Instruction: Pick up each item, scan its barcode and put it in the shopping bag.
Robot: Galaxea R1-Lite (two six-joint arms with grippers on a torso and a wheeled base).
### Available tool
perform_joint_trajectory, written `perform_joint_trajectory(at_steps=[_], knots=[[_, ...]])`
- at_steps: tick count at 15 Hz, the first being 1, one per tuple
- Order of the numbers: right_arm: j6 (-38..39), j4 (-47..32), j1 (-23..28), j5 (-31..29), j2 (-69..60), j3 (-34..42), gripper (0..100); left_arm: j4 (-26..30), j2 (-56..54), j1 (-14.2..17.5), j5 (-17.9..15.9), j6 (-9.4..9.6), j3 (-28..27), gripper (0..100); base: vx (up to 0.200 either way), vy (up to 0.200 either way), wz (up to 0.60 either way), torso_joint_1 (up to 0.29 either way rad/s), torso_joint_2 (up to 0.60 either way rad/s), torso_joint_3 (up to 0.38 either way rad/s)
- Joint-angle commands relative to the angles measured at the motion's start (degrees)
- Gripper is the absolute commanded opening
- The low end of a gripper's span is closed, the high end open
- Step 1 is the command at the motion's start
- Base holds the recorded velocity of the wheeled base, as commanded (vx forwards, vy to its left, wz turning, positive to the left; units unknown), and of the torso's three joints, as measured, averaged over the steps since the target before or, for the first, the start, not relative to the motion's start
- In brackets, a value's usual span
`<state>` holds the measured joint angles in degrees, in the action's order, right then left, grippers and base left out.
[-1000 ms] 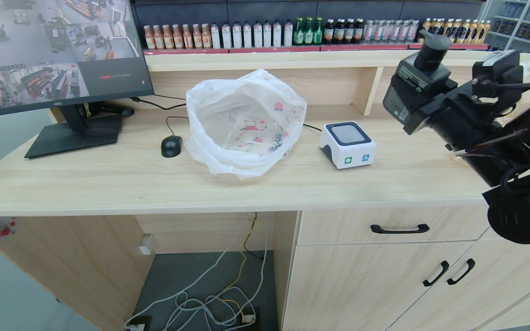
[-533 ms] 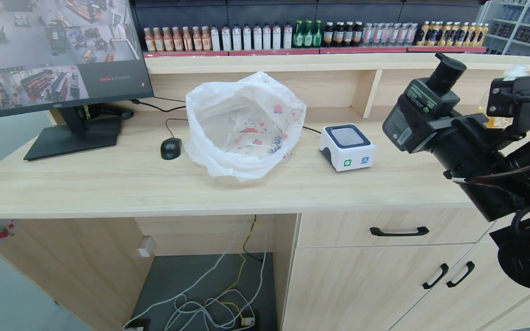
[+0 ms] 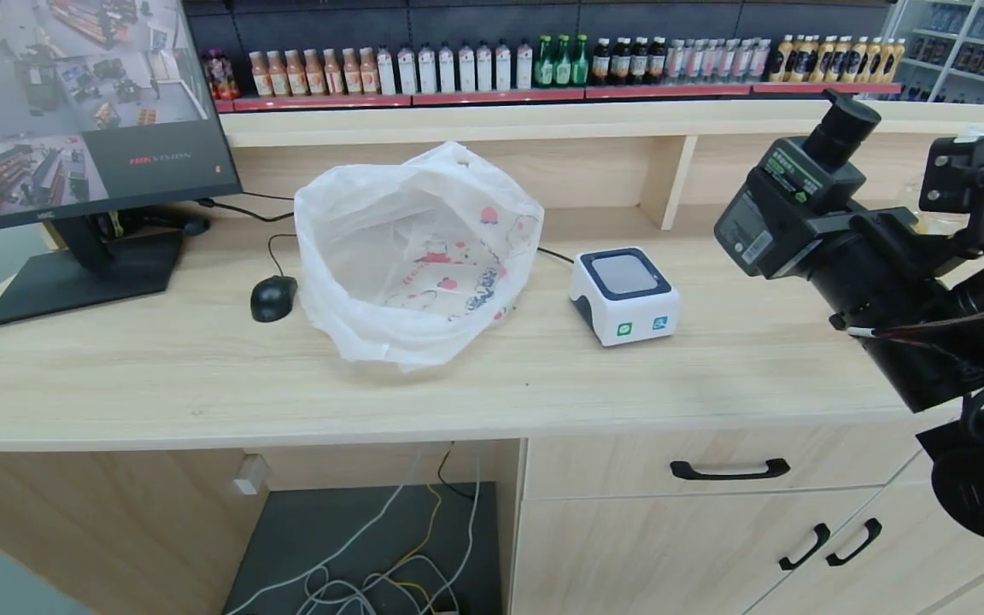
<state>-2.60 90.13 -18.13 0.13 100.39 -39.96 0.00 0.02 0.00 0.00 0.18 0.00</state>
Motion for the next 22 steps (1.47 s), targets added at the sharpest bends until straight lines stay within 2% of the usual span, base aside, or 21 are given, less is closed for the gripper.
perform_joint_trajectory(at_steps=[1, 3, 4, 7, 20, 22], knots=[[-0.13, -0.12, -1.30, 0.13, 0.16, -0.56, 0, 0.00, -0.02, 0.00, 0.00, 0.08, 0.00, 100, 0.000, 0.000, 0.00, 0.000, 0.00, 0.000], [-0.30, -0.12, -1.74, -0.05, 0.16, -0.64, 0, 0.00, -0.02, -0.09, 0.00, 0.08, 0.00, 100, 0.000, 0.000, 0.00, 0.000, 0.00, 0.000], [-0.39, -0.12, -4.72, -0.22, 0.25, -1.35, 0, 0.00, -0.02, -0.09, 0.00, 0.08, 0.00, 100, 0.000, 0.000, 0.00, 0.000, 0.00, 0.000], [-0.39, -1.62, -8.06, -3.91, 0.16, -2.40, 0, 0.00, -0.02, -0.09, 0.00, 0.17, 0.00, 100, 0.000, 0.067, 0.00, 0.001, 0.00, 0.004], [-0.30, -3.38, -8.06, -4.53, 0.42, -2.40, 0, 0.00, -0.02, 0.00, 0.00, -0.09, 0.00, 100, 0.000, 0.200, 0.00, 0.002, 0.00, 0.002], [-0.22, -5.49, -8.06, -4.53, 0.68, -2.75, 0, 0.00, -0.02, -0.09, 0.00, 0.52, 0.00, 100, 0.000, 0.100, 0.00, -0.001, 0.00, 0.001]])
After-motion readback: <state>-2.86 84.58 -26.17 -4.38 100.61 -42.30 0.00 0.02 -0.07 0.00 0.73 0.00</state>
